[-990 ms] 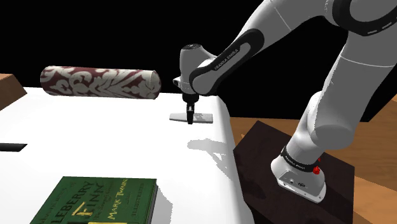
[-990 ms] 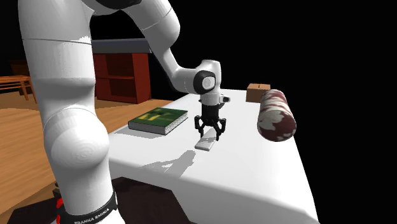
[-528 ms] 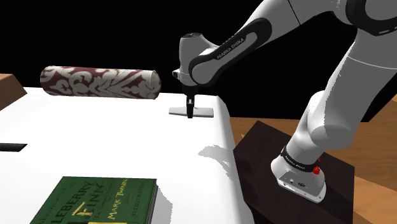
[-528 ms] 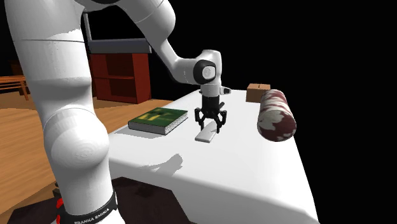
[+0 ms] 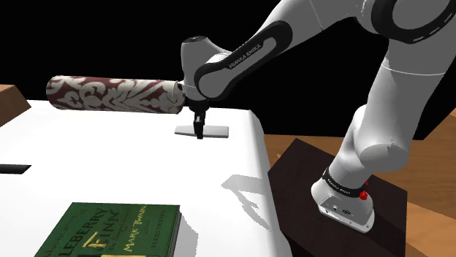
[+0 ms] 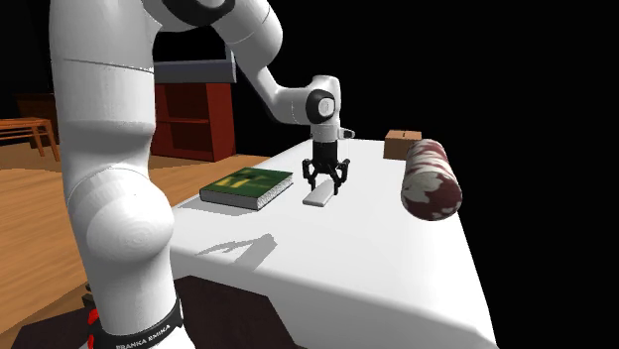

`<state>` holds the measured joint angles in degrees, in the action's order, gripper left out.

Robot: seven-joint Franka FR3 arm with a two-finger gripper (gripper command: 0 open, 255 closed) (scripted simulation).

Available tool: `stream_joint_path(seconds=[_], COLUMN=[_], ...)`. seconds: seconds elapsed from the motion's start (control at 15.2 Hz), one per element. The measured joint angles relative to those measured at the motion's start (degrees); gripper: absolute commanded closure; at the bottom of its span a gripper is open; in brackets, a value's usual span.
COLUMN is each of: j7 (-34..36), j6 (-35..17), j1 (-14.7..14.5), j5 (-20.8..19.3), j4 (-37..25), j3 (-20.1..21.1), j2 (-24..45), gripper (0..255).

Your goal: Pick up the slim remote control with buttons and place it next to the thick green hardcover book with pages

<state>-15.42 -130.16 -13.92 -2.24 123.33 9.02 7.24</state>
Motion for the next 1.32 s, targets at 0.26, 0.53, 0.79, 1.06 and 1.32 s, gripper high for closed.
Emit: stream_joint_path(seconds=[0.26, 0.53, 0.79, 1.06, 1.32], j7=[4.36, 8.15, 11.29, 12.88, 13.33], j6=[2.77, 5.96, 10.23, 13.31, 11.40], j1=[-2.51, -5.29, -8.30, -10.45, -10.83], j5=[-1.47, -3.11, -4.35, -5.30, -5.67], j4=[-8.89, -19.27, -29.95, -39.38, -39.29], j3=[1.26, 1.91, 2.30, 2.19, 2.02], j2=[6.31, 13.75, 20.35, 26.80, 28.66], gripper=[255, 255, 255, 255, 255])
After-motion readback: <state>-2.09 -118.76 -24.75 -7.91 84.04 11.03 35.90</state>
